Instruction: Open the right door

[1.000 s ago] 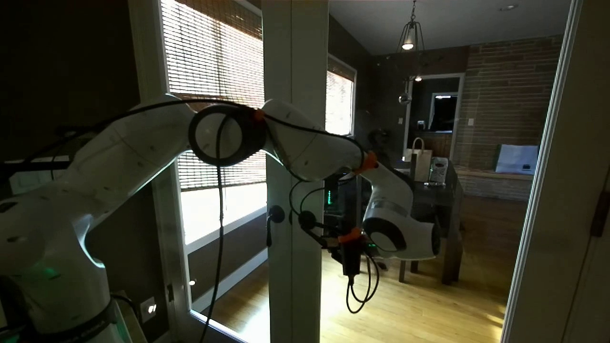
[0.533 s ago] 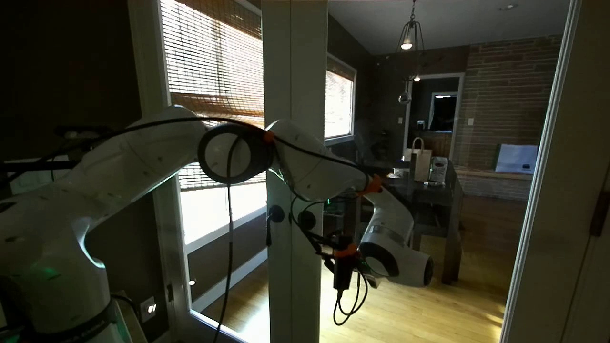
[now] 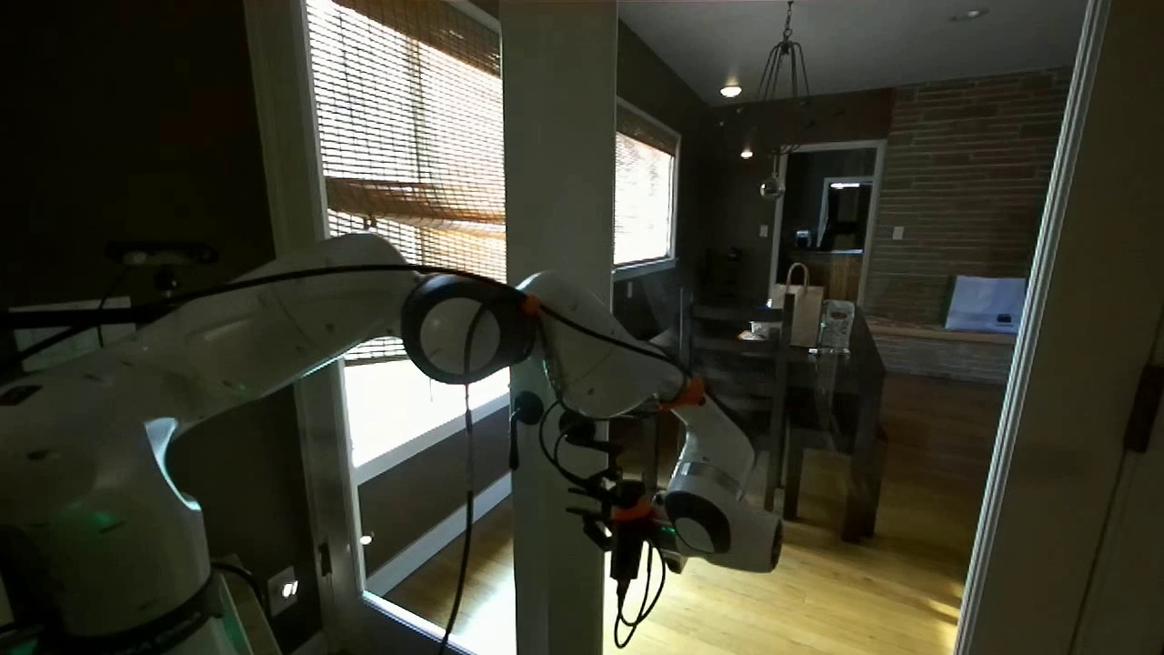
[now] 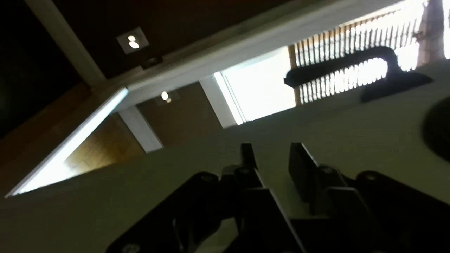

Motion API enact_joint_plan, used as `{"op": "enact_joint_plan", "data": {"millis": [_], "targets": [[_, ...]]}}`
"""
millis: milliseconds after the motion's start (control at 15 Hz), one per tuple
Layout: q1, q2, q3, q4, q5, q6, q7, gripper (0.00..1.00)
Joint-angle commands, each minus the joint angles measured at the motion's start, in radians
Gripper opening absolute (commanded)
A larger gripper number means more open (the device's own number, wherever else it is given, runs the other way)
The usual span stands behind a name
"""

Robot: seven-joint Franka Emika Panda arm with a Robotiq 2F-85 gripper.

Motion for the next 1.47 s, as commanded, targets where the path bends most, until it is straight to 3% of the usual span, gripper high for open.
{"op": "enact_joint_plan", "data": {"millis": [0,400,667,733,800,933,1400], "targets": [[0.062,0.056,-0.010,0.000,-0.146,-0.010,-0.065,0.08],[-0.001,0.017,-0.058,-0.054,-0.239,0.080,-0.061,0.08],[-0.082,-0.111,-0.113,-0.131,-0.246,0.159,-0.109,0.10],[-0.087,-0.156,-0.131,-0.163,-0.261,0.187,-0.131,0.18],[-0.089,-0.207,-0.150,-0.202,-0.289,0.217,-0.155,0.48],[-0.095,-0.319,-0.172,-0.293,-0.340,0.297,-0.212,0.44],[-0.043,-0.697,-0.171,-0.591,-0.475,0.592,-0.309,0.92]]}}
